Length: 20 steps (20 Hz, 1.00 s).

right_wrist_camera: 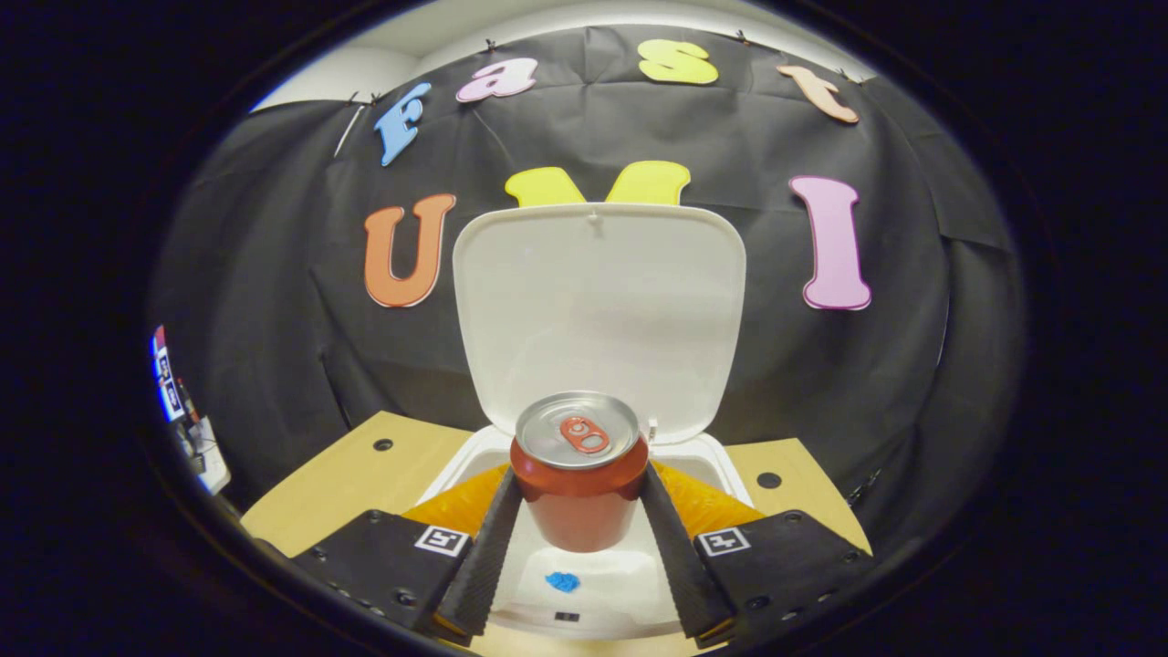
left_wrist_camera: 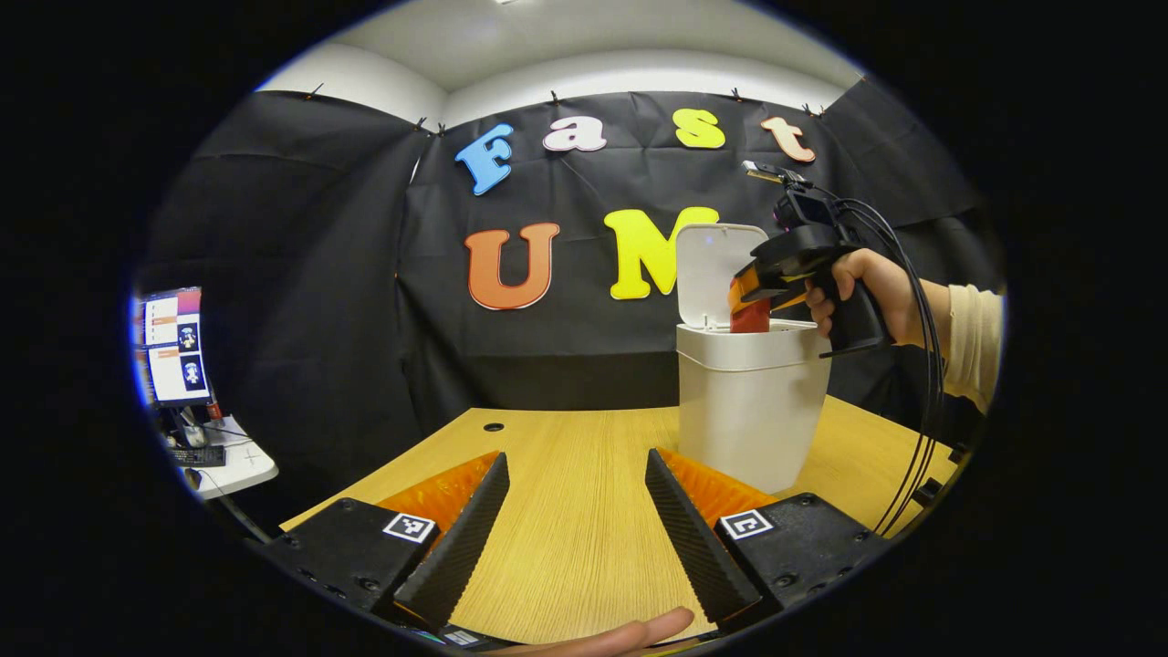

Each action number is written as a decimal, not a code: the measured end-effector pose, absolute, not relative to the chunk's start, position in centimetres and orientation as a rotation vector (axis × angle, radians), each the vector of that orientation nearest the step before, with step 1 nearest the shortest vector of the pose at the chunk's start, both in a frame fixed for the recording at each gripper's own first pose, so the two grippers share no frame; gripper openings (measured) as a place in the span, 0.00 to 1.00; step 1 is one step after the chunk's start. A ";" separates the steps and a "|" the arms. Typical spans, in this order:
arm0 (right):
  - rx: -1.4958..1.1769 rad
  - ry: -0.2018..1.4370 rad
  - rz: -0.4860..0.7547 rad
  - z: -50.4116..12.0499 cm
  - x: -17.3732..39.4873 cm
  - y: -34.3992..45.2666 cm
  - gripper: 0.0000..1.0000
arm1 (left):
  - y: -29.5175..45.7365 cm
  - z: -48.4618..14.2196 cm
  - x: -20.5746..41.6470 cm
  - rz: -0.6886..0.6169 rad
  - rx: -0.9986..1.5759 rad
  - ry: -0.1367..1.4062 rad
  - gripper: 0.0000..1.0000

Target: Press the lid of the desktop garbage bin to open it, pick up the crumpled paper on the desktop and throw it into the bin, then pick up the pop can on the desktop and drop it into the bin, and finally close the garbage bin lid.

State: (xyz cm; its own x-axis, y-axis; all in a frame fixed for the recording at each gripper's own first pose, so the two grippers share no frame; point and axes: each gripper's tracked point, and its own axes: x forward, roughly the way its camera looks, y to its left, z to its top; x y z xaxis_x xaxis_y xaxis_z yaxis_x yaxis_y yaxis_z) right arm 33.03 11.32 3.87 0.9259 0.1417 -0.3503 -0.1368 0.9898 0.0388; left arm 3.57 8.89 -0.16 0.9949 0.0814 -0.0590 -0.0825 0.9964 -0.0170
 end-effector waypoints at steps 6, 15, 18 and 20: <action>0.028 0.345 0.159 4.4 33.0 11.3 0.76 | 8.9 -1.0 3.8 0.081 -0.041 0.092 0.97; 0.027 0.320 0.172 5.7 32.4 11.3 0.80 | 7.9 -0.6 3.5 0.053 -0.021 0.081 0.97; 0.038 0.298 0.188 7.0 32.2 11.6 0.79 | 7.8 -0.7 3.5 0.046 -0.014 0.085 0.97; 0.037 0.293 0.194 7.6 32.0 11.7 0.80 | 7.6 -0.8 3.5 0.039 -0.015 0.087 0.97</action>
State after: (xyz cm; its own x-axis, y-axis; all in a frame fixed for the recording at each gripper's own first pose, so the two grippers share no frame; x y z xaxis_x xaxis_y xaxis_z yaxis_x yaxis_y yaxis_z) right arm 32.02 11.75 7.64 0.9388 0.1958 -0.2833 -0.1850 0.9806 0.0649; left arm 3.53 7.61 -0.83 0.9955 0.0378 -0.0869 -0.0391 0.9991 -0.0138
